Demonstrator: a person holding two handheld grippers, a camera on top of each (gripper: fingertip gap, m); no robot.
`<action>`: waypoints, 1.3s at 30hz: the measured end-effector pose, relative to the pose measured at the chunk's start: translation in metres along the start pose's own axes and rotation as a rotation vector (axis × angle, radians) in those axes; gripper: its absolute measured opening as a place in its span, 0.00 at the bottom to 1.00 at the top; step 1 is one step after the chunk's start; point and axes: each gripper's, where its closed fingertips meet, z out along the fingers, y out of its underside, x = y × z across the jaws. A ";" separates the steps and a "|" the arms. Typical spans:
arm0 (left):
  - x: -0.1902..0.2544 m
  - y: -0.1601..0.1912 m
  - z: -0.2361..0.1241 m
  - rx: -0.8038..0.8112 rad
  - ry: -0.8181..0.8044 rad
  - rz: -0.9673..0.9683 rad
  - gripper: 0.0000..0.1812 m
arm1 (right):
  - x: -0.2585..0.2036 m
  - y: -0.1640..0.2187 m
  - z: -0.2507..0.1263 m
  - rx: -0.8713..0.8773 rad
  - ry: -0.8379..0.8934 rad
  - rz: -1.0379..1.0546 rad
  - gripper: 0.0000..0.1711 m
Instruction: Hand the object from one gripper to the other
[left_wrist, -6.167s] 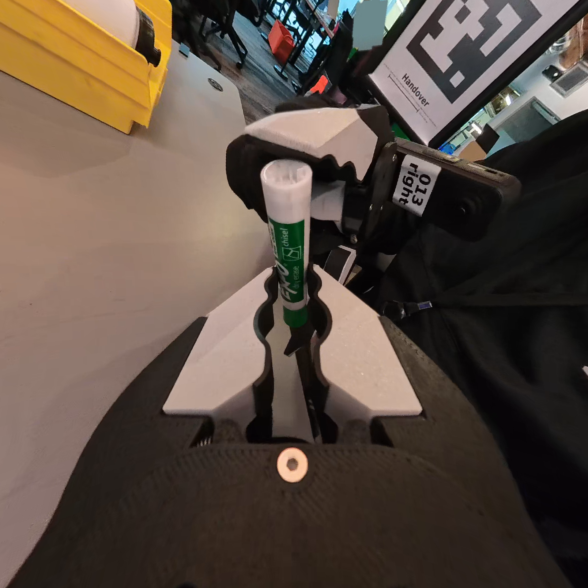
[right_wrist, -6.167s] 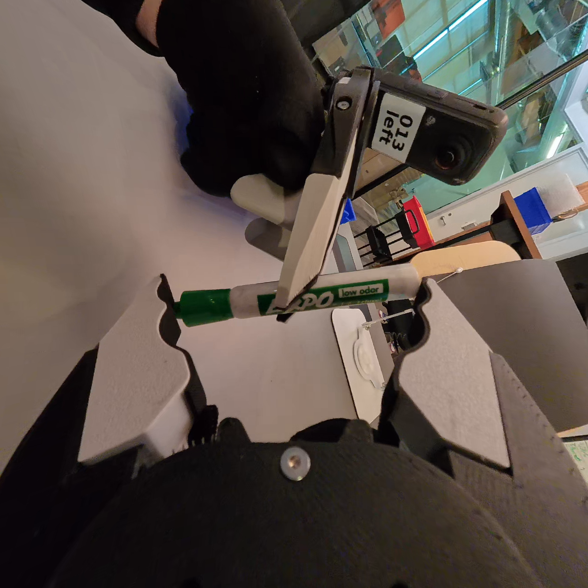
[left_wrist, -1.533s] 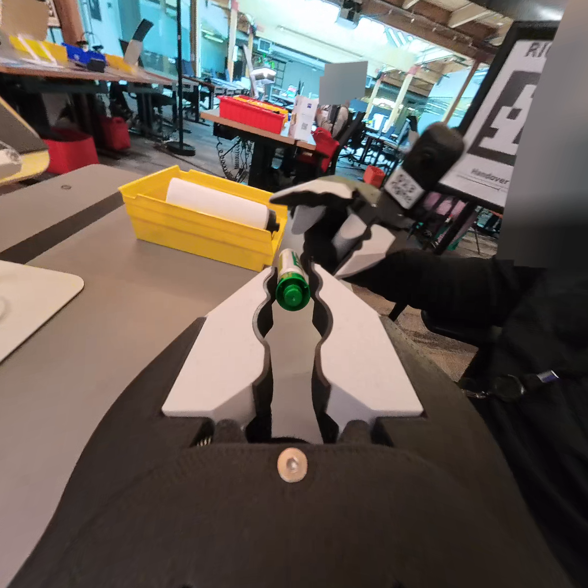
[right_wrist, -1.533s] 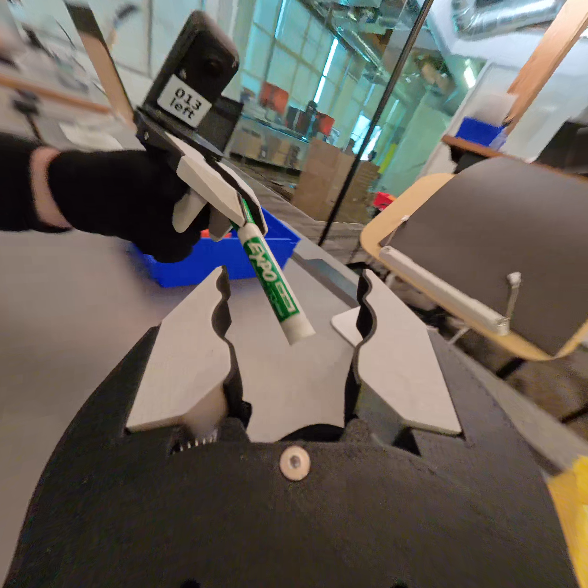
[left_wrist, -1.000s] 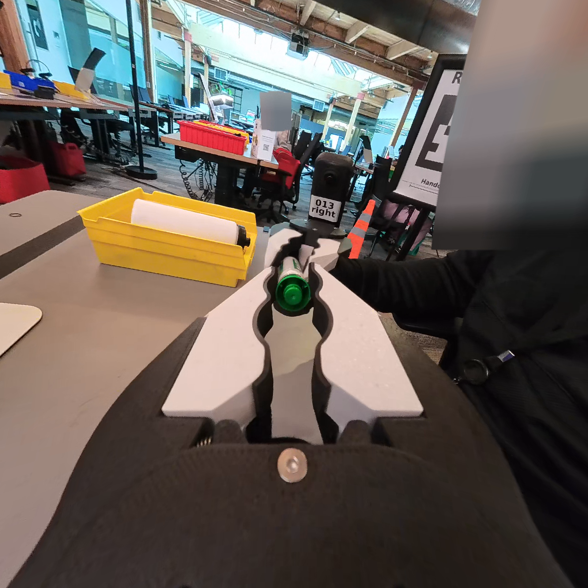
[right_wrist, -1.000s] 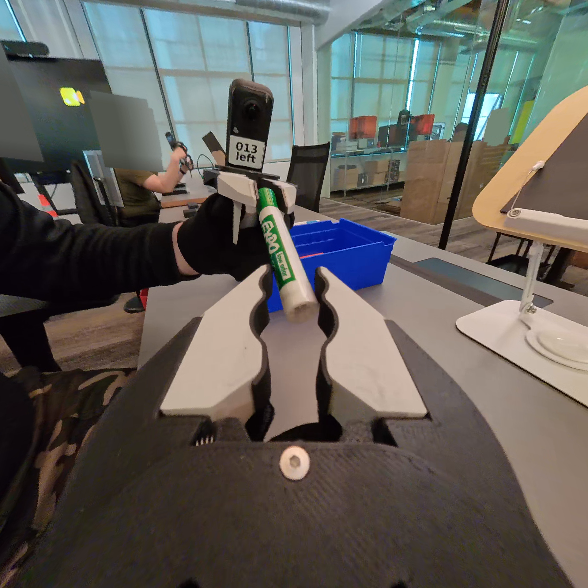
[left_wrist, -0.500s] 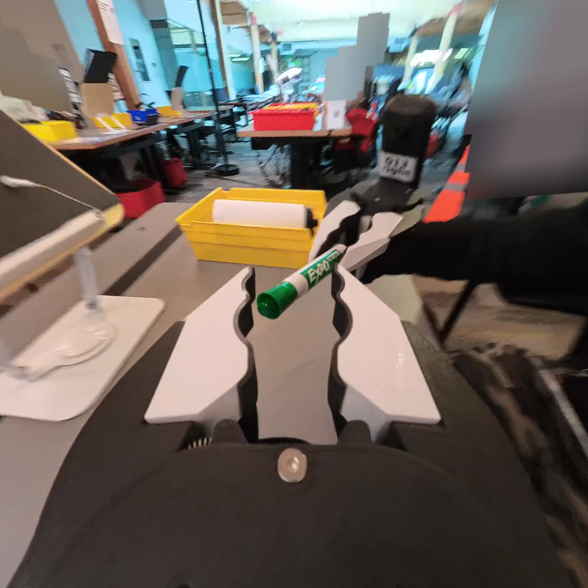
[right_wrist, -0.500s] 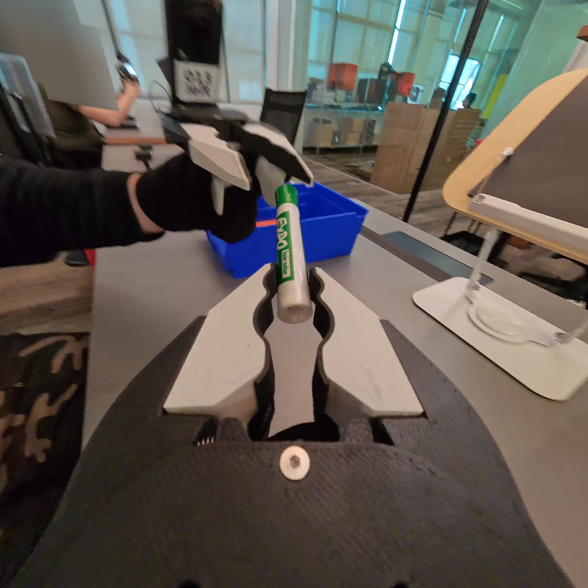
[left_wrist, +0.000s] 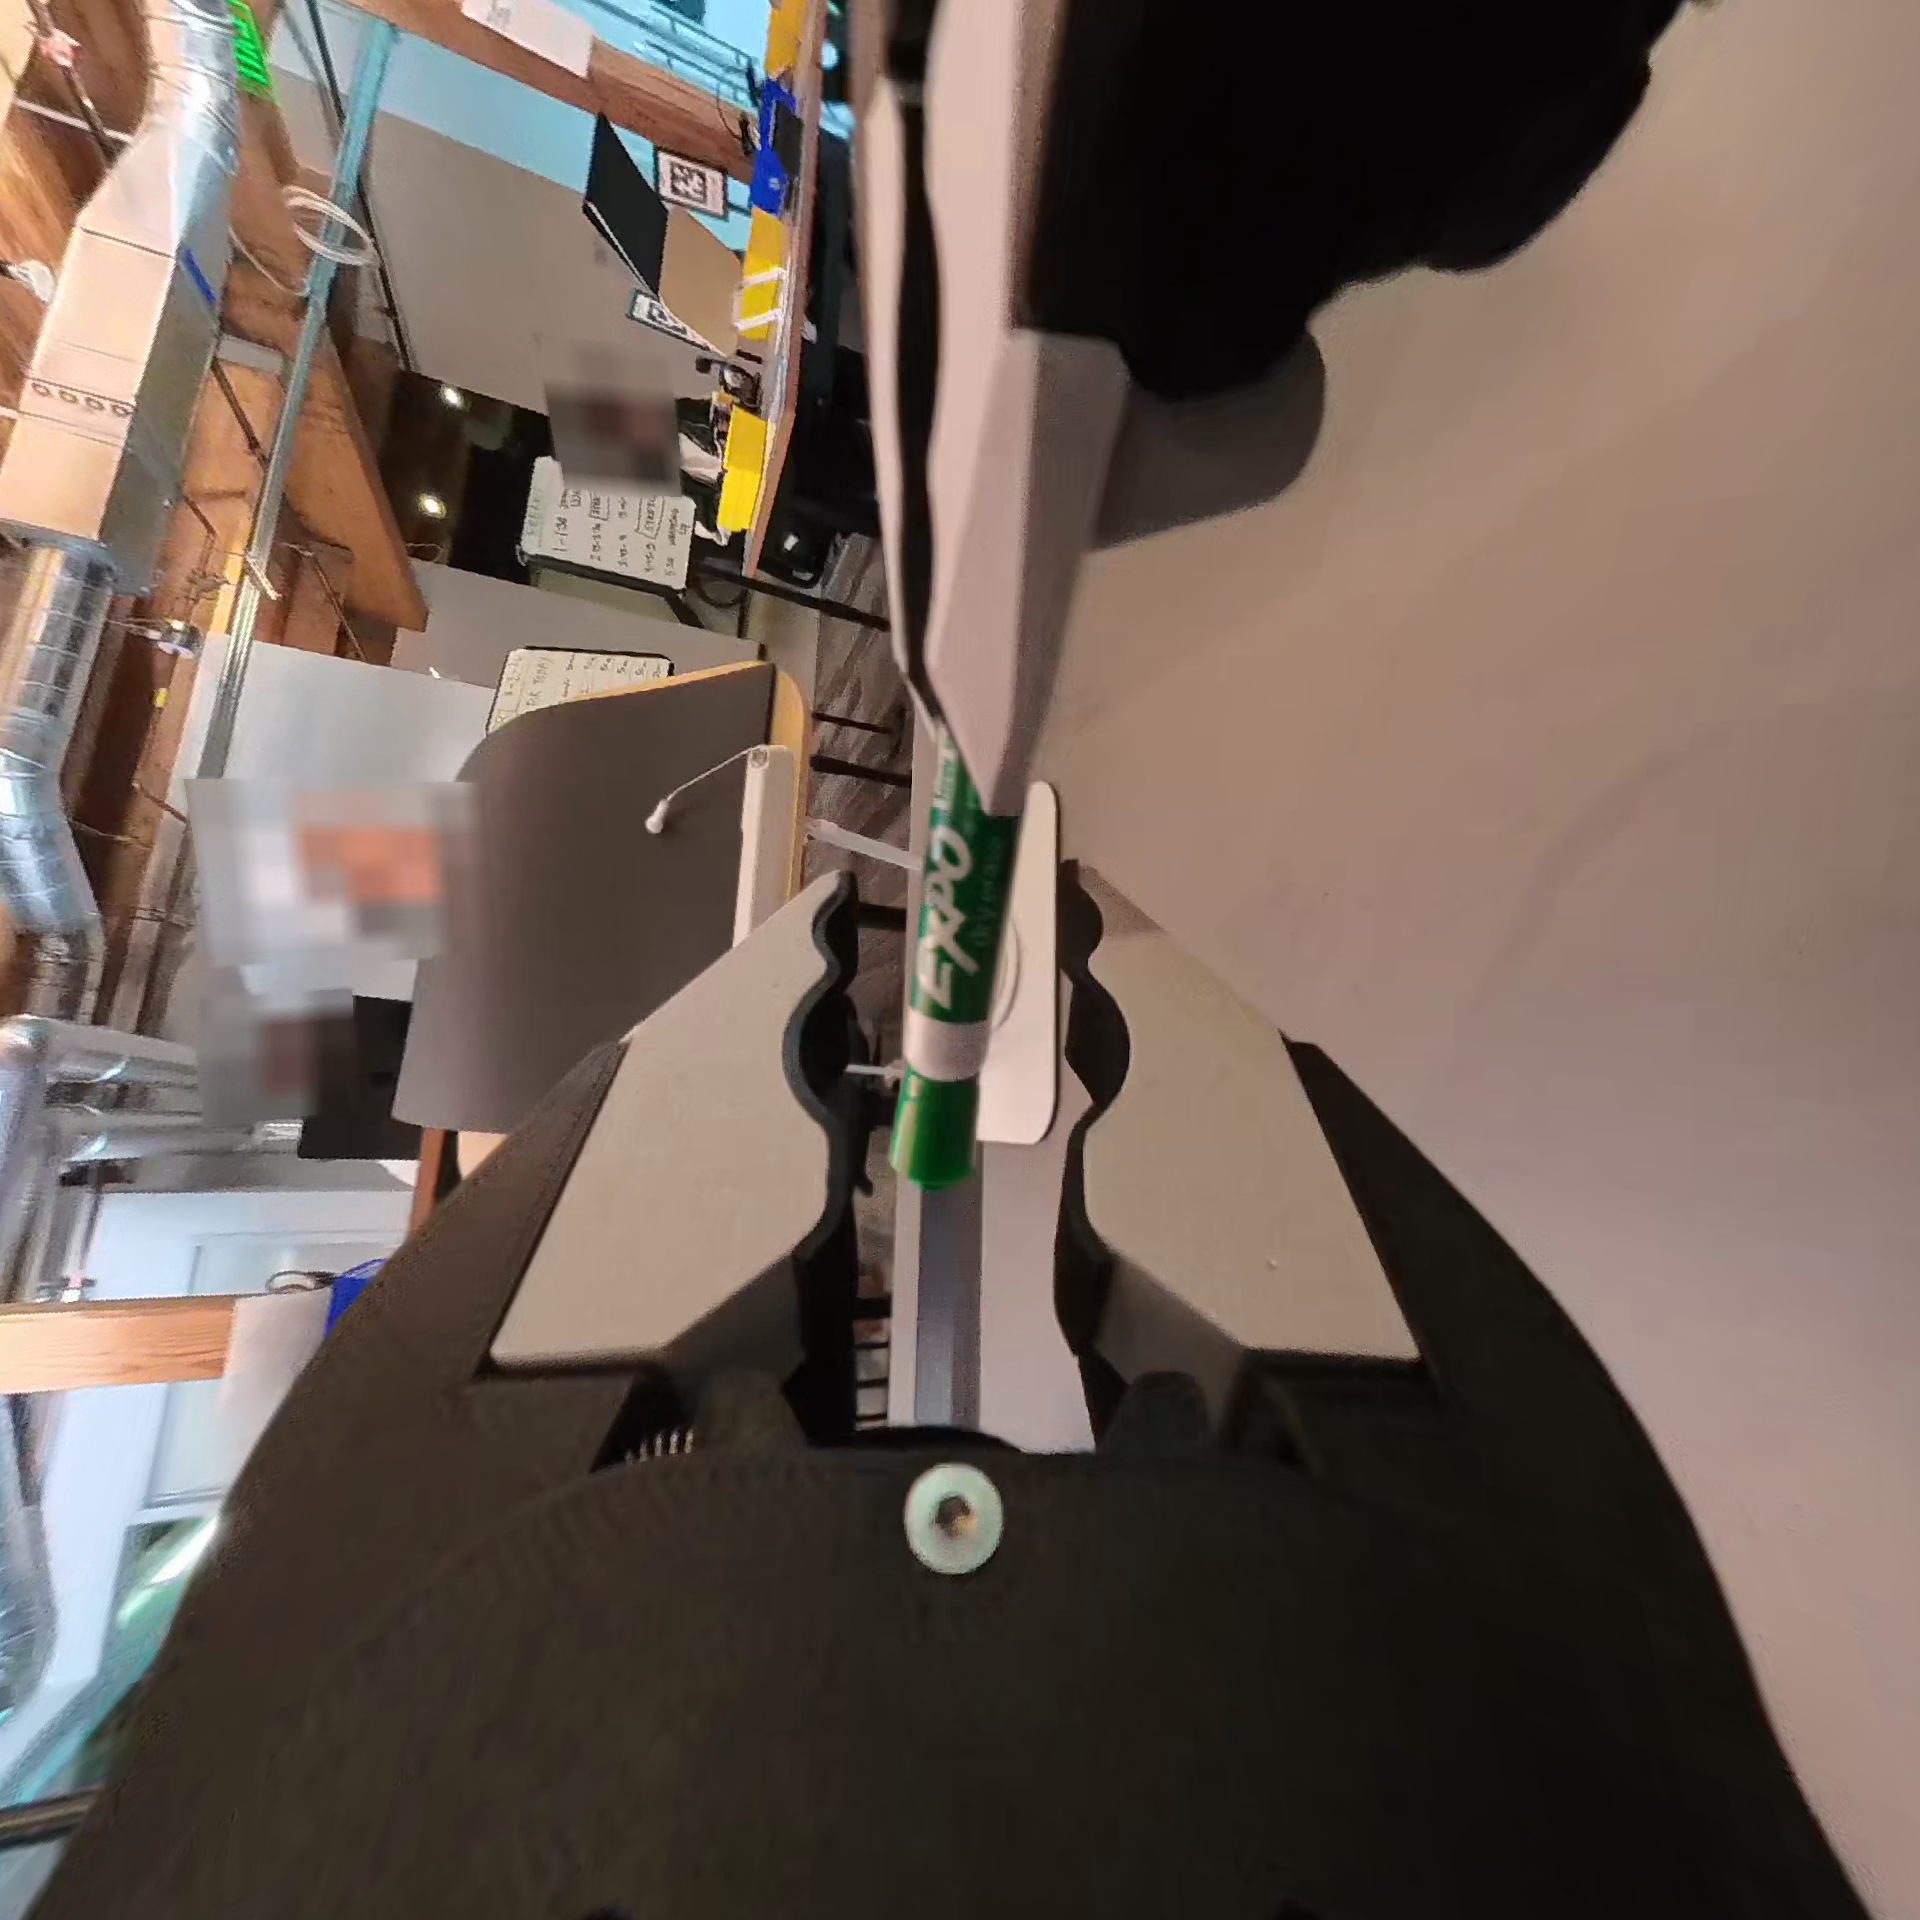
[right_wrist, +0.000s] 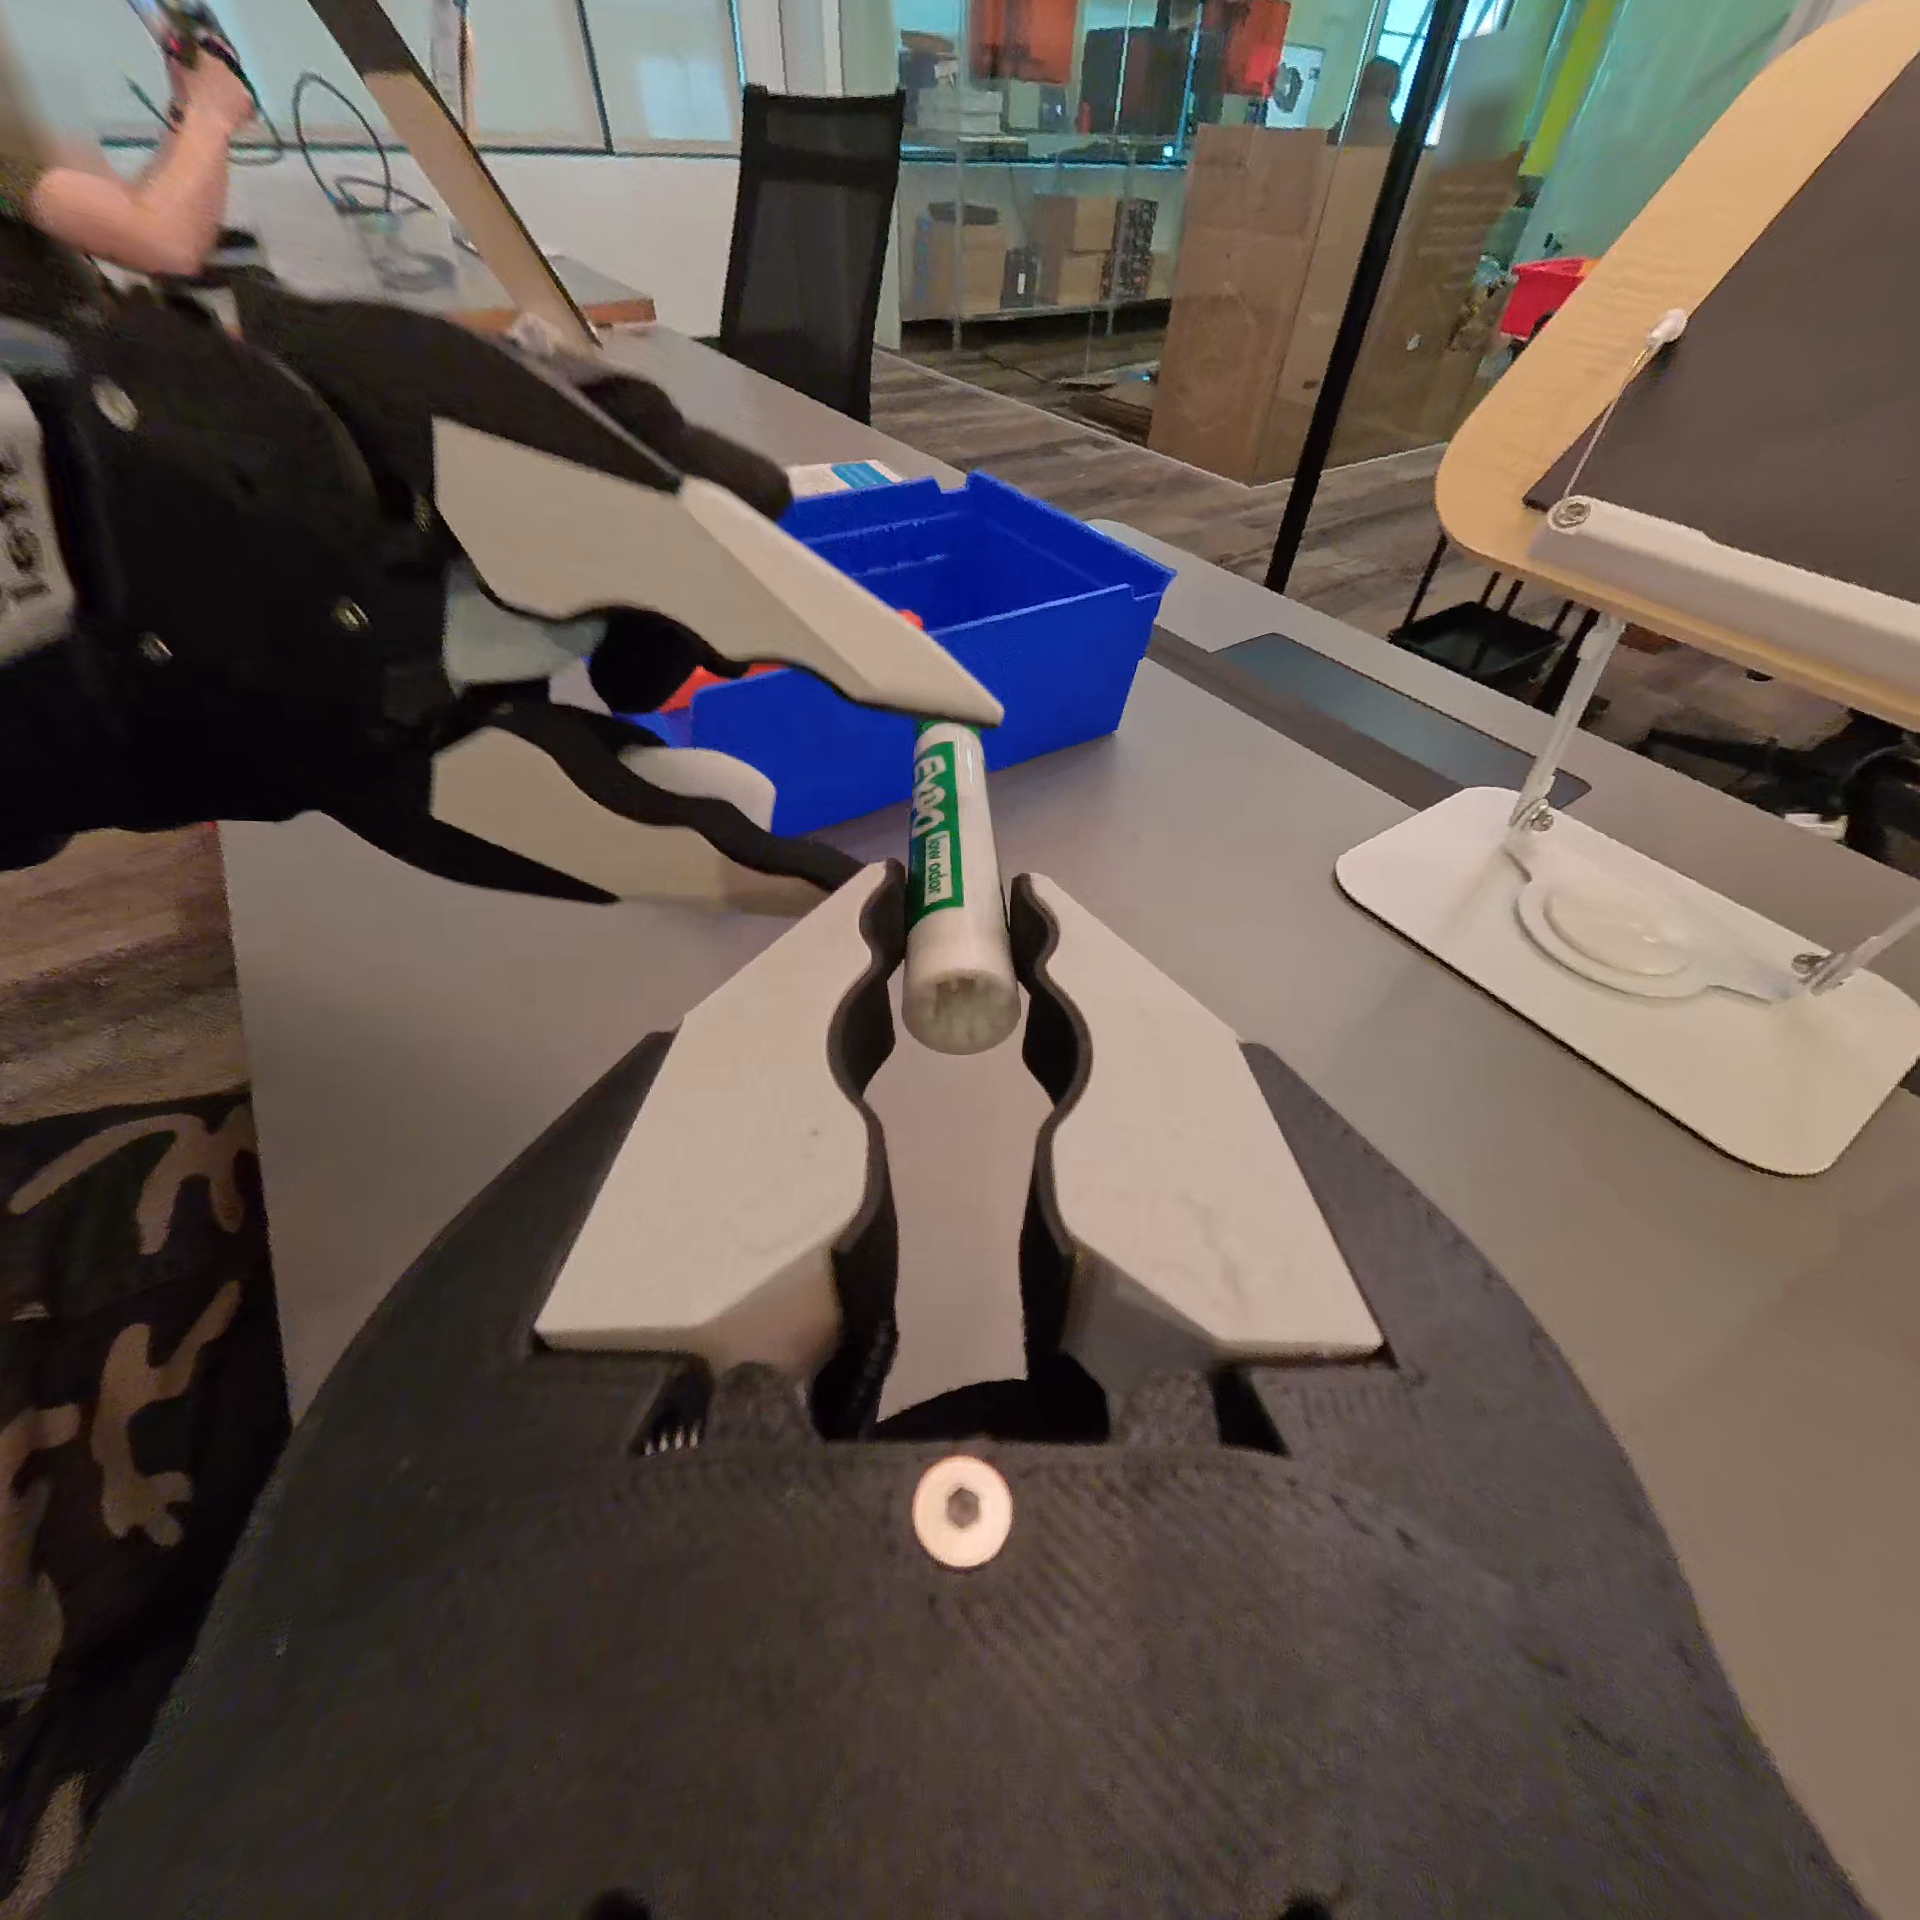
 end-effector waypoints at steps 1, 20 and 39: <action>0.002 0.001 0.001 -0.007 -0.003 0.013 0.20 | -0.001 -0.001 0.000 0.000 -0.005 0.008 0.10; 0.009 -0.006 -0.002 0.161 0.304 -0.567 0.09 | -0.008 -0.023 -0.008 0.131 -0.067 0.015 0.32; -0.036 -0.059 -0.039 0.685 0.552 -1.224 0.09 | -0.044 -0.017 0.002 0.208 -0.375 0.234 0.18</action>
